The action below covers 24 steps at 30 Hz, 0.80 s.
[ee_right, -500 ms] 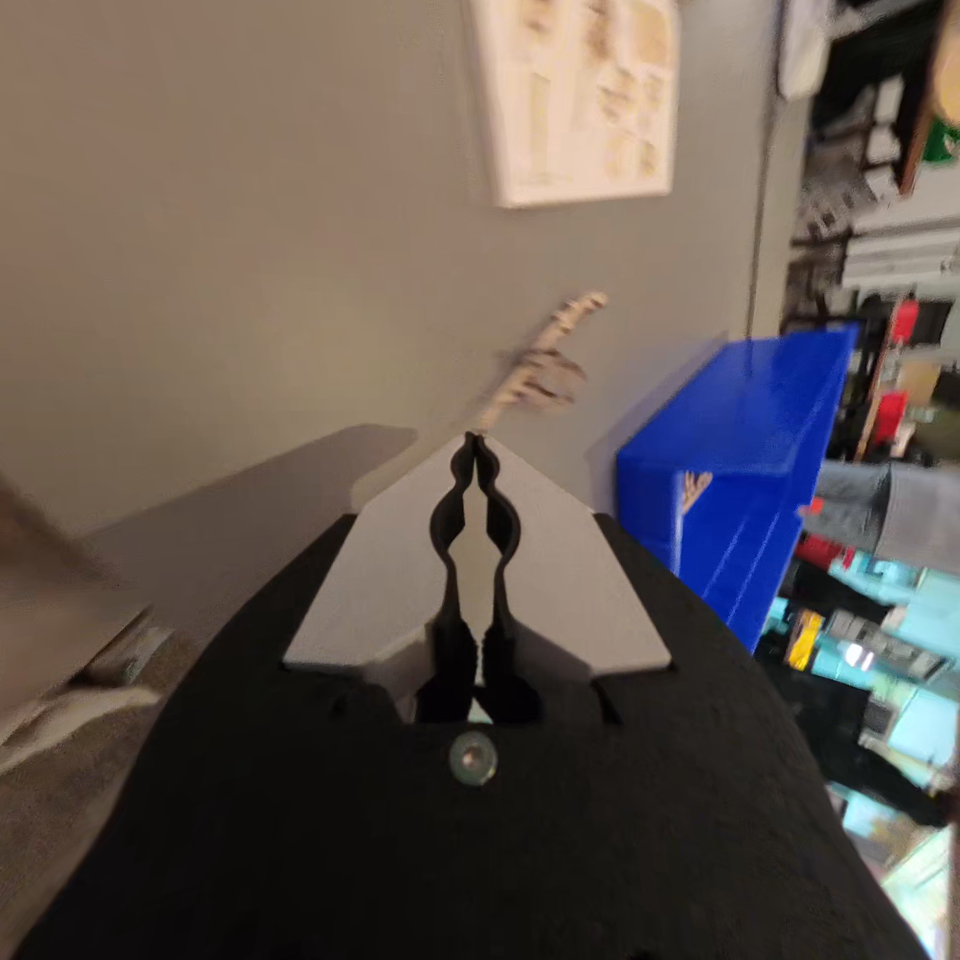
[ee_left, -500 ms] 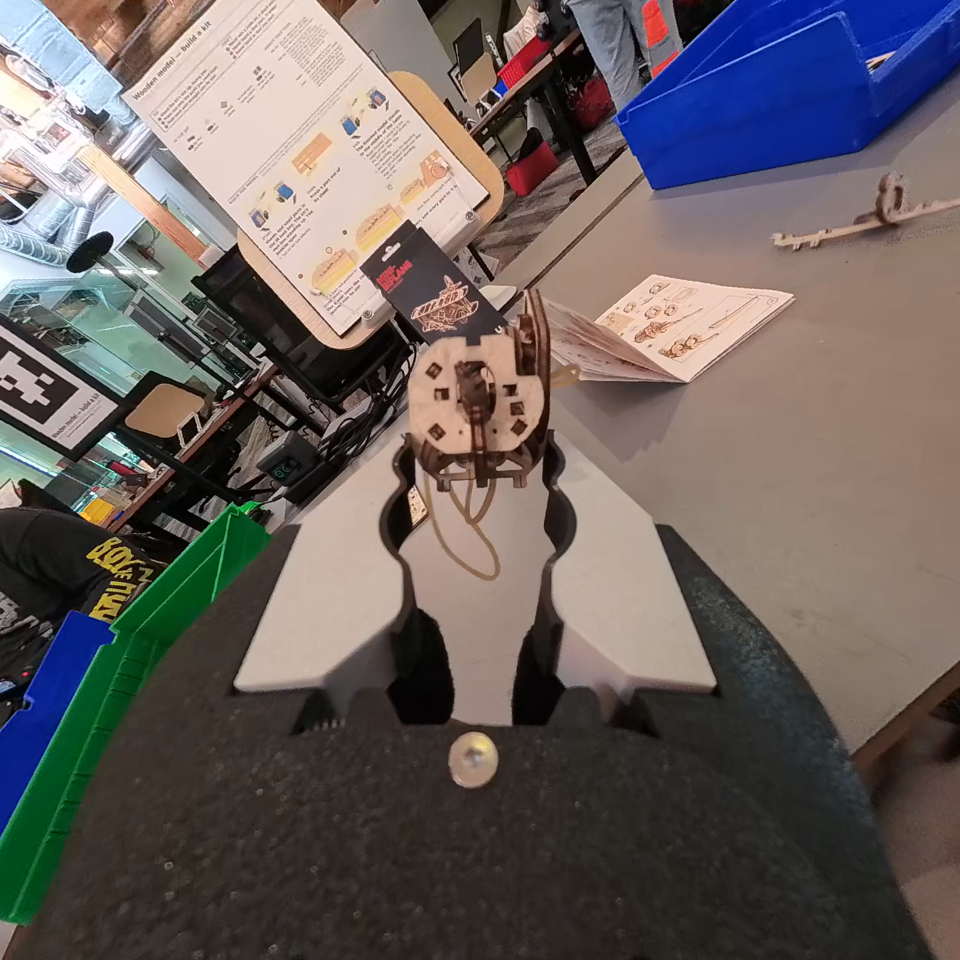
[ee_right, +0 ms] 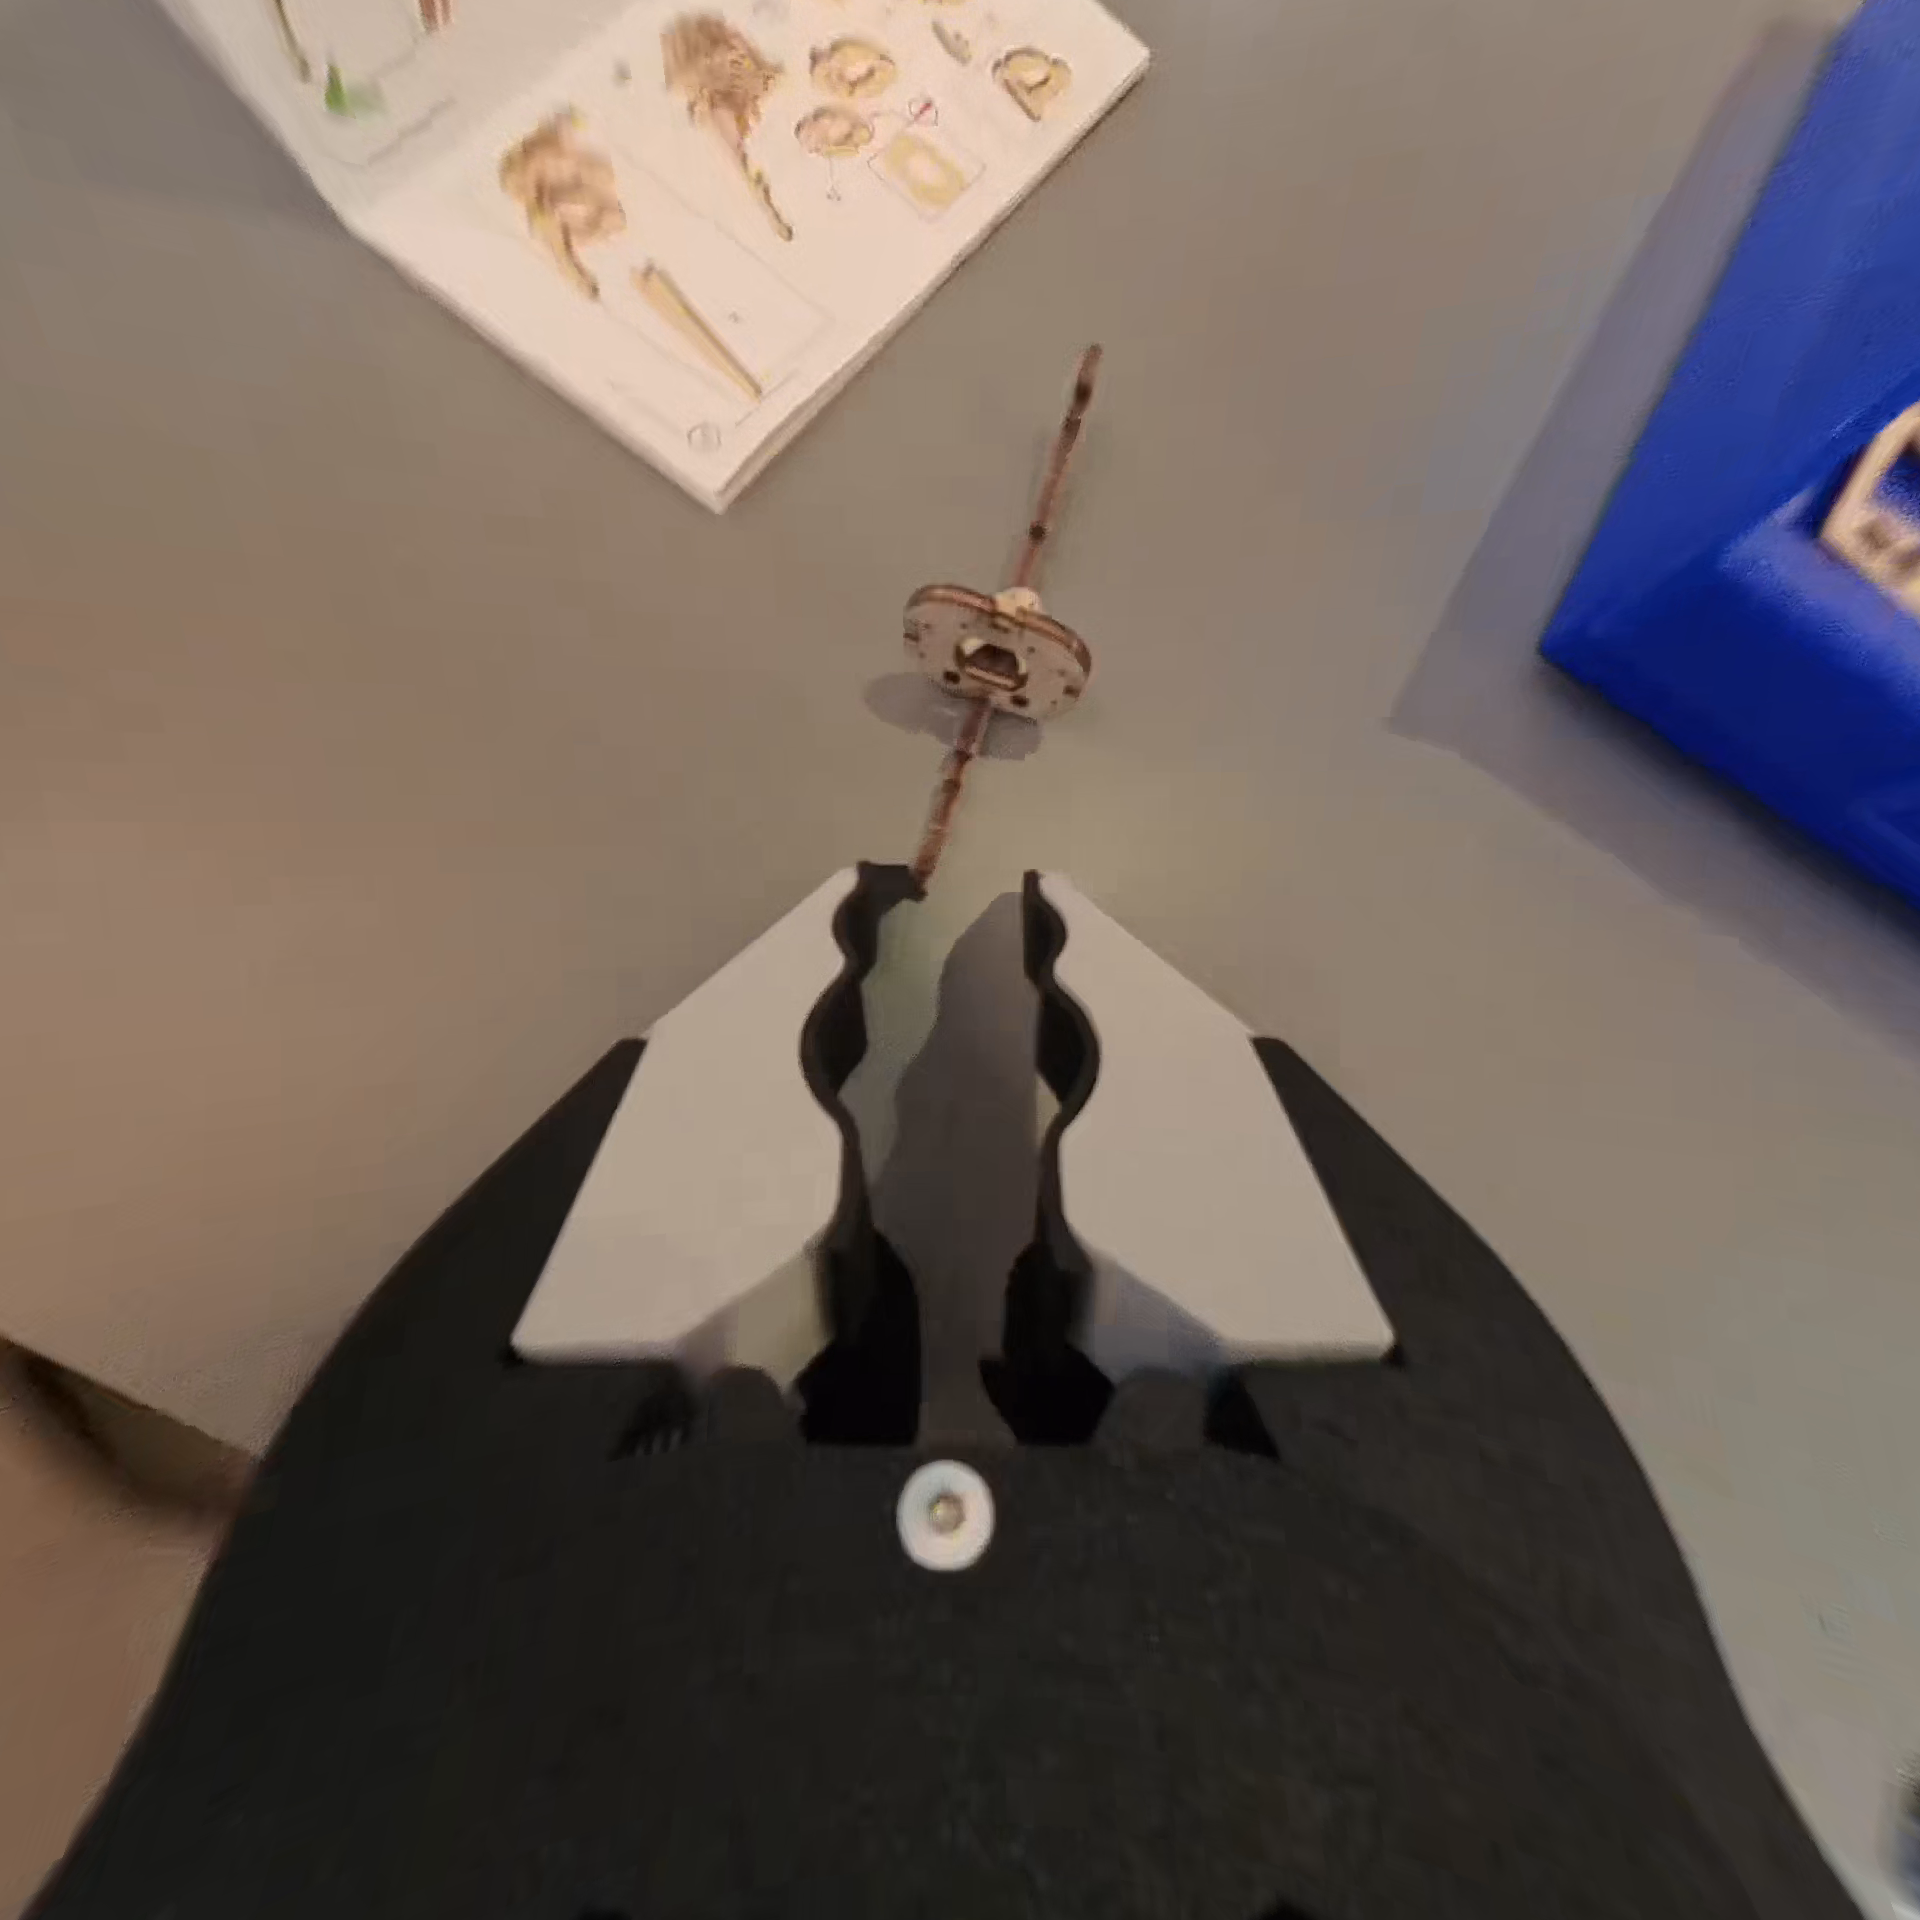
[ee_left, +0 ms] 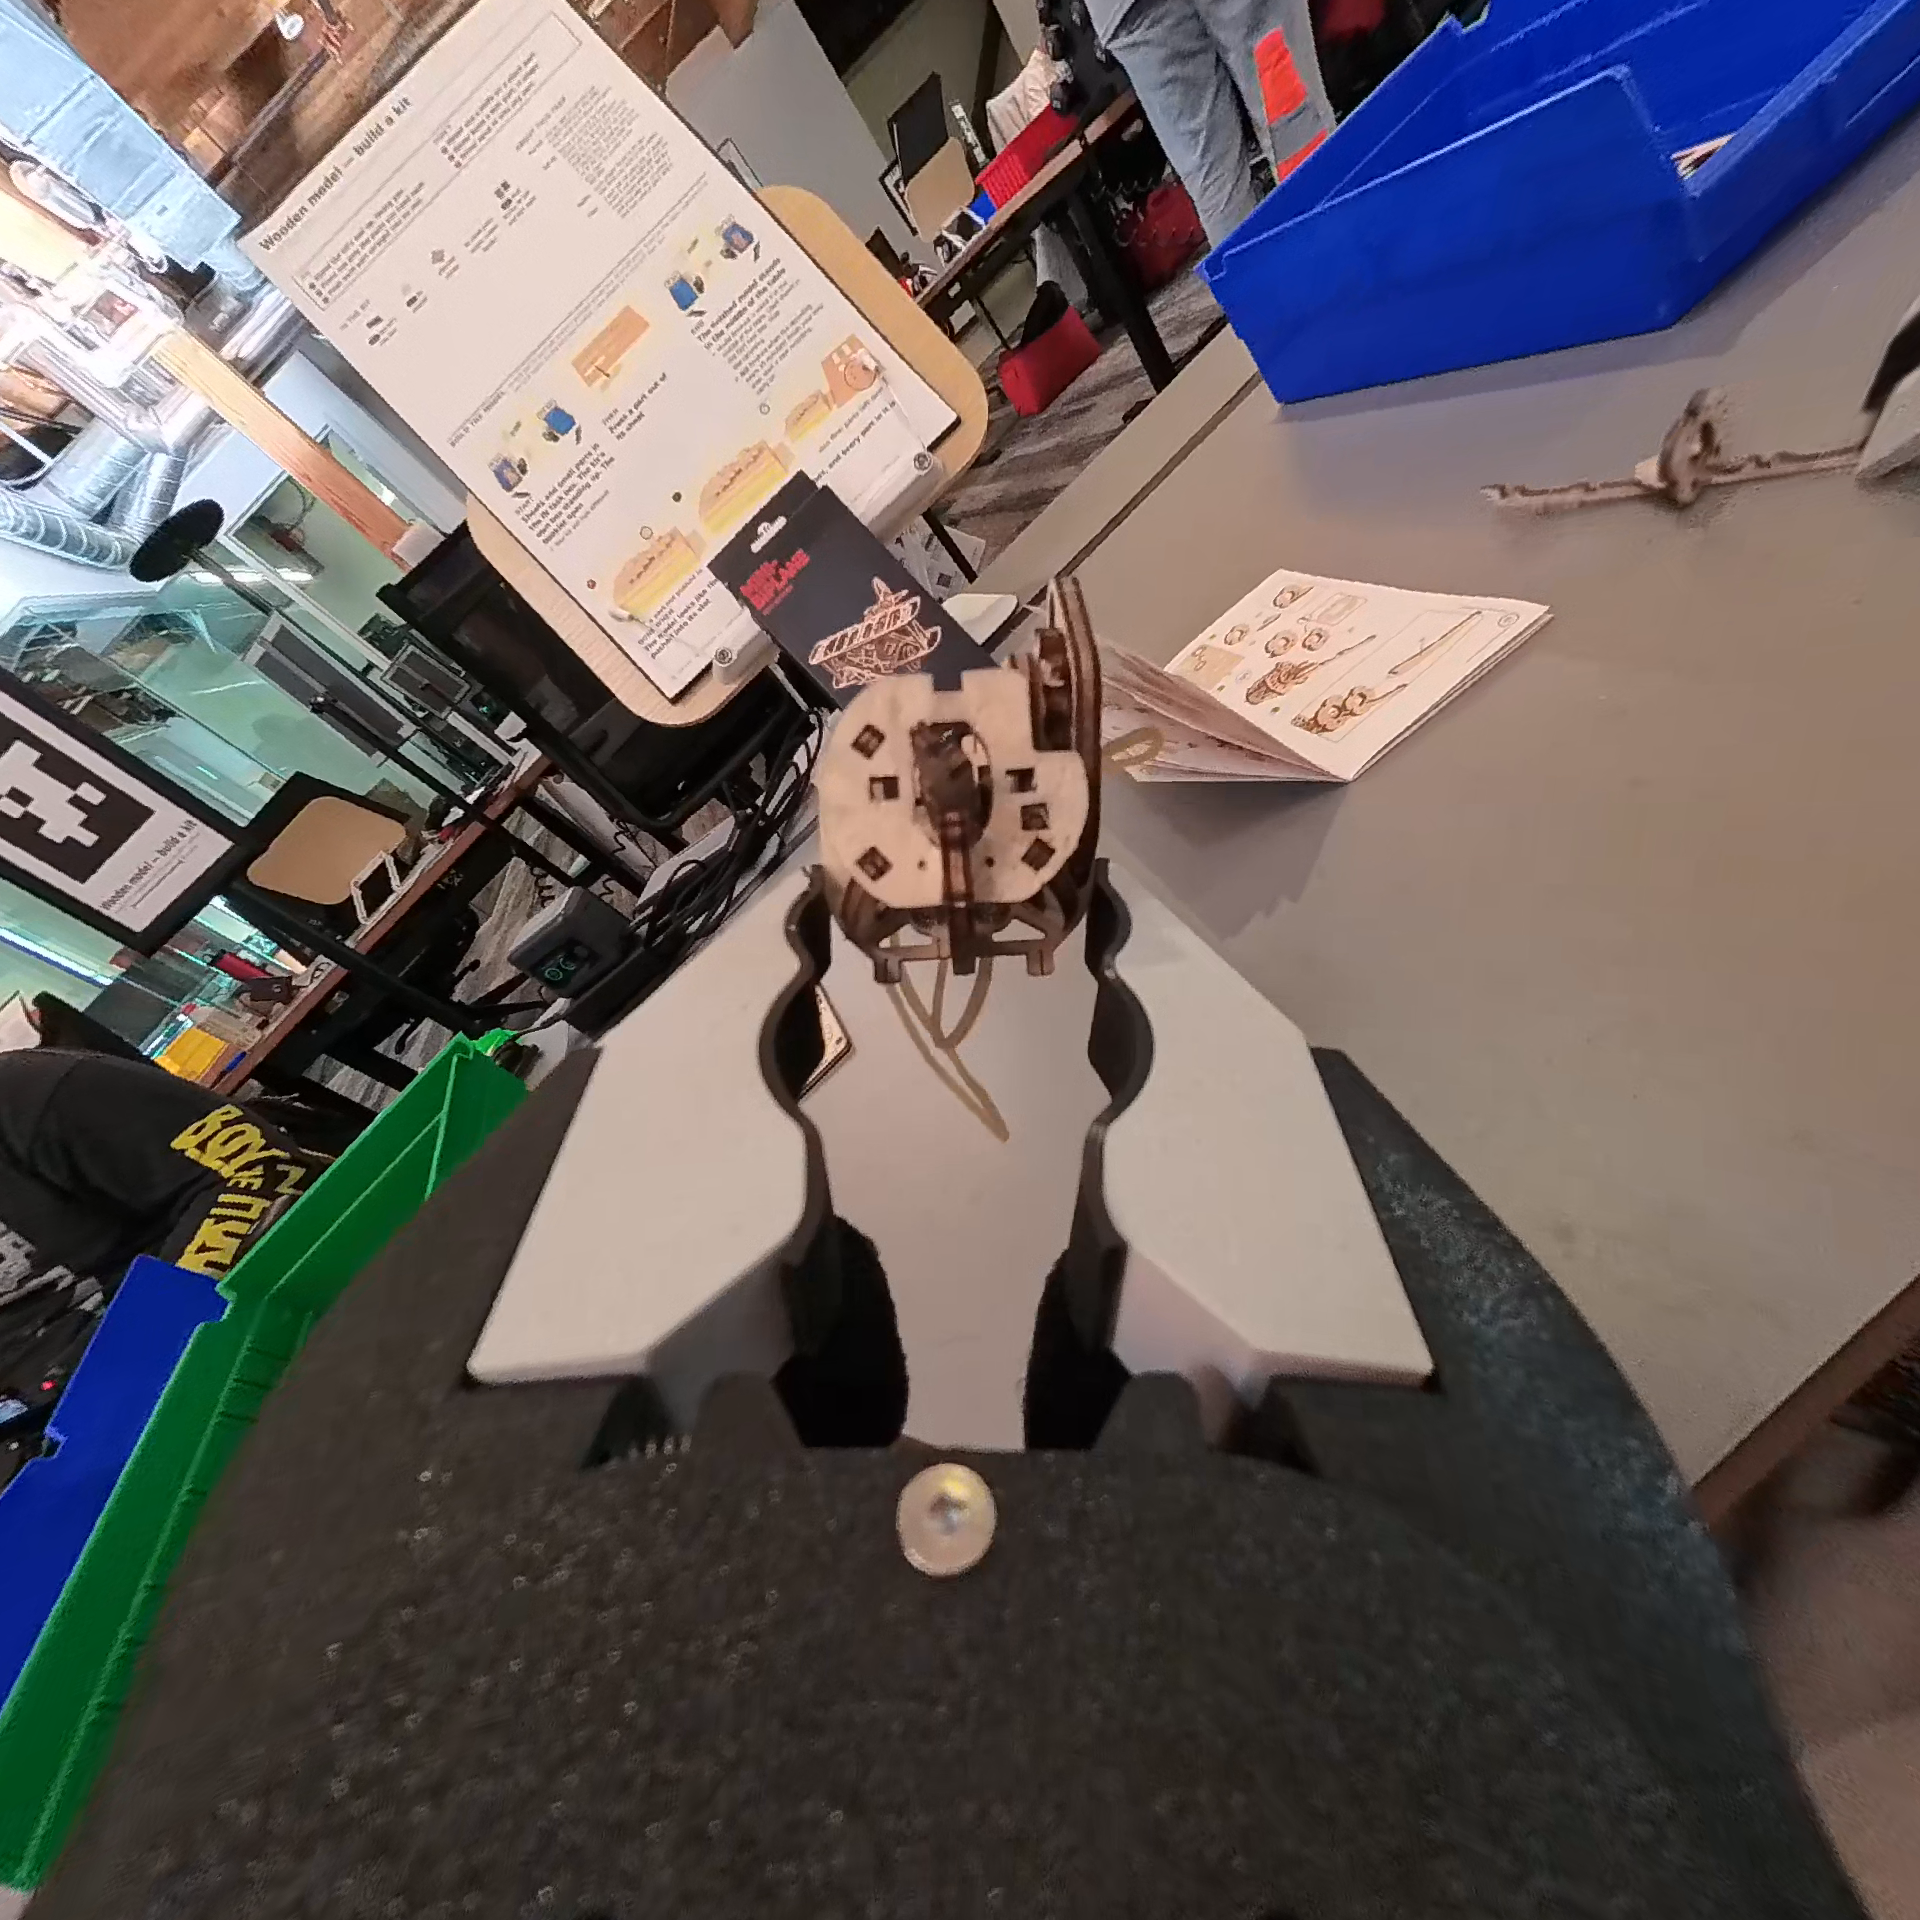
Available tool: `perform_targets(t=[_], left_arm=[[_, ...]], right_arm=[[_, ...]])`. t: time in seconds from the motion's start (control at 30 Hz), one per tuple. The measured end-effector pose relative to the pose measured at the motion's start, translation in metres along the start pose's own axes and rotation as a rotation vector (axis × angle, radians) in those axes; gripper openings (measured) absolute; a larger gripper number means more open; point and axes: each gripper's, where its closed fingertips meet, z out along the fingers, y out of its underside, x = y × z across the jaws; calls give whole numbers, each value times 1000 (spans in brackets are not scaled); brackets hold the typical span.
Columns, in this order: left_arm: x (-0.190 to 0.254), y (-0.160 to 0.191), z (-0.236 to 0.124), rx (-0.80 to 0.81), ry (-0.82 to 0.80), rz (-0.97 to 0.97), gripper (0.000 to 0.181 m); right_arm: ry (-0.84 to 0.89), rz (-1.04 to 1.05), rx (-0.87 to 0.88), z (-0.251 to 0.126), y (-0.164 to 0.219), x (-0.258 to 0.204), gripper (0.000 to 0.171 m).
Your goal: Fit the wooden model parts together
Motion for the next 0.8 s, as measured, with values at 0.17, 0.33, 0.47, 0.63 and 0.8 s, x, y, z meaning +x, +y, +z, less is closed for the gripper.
perform_targets(t=[0.17,0.33,0.47,0.63,0.8], left_arm=[[1,0,0,-2,4,-4,48],[4,-2,1,8,18,-6,48],[4,-1,-1,7,11,9,48],[5,-2,-1,7,23,-3,48],[19,5,5,-27,55,27,48]], right_arm=[[-47,98,25,6,-4,0,4],[-84,103,15,-4,-7,2,3],[108,-214,4,-29,-3,15,3],[281,-686,99,-64,-11,-11,3],[204,-753,178,-91,-55,-82,3]])
